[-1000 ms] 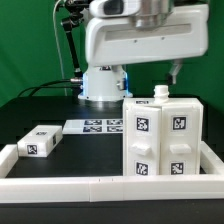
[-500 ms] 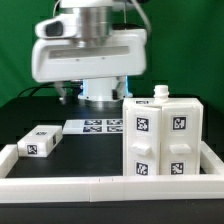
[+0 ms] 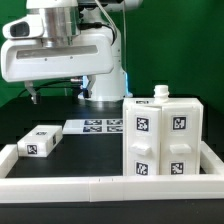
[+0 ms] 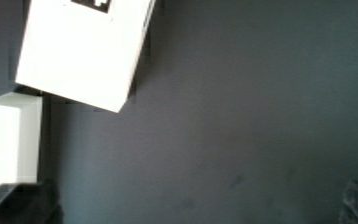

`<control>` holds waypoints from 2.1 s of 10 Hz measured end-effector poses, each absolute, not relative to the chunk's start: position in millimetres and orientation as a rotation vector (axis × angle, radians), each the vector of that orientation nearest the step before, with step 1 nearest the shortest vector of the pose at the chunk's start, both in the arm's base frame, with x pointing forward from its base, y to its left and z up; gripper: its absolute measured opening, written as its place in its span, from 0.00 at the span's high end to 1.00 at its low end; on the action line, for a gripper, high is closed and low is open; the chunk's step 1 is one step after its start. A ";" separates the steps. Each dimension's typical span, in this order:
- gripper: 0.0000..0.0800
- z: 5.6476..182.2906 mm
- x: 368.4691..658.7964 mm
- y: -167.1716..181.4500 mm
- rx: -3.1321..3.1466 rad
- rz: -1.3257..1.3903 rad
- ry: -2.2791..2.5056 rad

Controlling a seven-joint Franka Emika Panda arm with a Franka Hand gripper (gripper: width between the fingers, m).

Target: Assemble cabinet

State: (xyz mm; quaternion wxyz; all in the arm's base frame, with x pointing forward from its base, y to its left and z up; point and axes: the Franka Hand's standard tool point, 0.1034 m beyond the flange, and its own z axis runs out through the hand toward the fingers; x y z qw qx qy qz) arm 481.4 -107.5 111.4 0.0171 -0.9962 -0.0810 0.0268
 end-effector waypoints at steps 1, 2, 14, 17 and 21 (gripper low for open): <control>0.00 111.2 481.4 -107.3 -3.096 0.084 -0.252; 0.00 111.1 481.3 -107.3 -3.096 0.084 -0.252; 0.00 33.9 430.6 -168.4 -3.164 0.179 -0.043; 0.00 23.2 428.2 -168.7 -3.172 0.186 -0.052; 0.17 12.7 424.1 -166.8 -3.177 0.197 -0.064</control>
Offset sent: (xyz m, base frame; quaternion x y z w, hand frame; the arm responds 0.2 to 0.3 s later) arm 0.0000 0.0000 0.0000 0.0000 0.0000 0.0000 1.0000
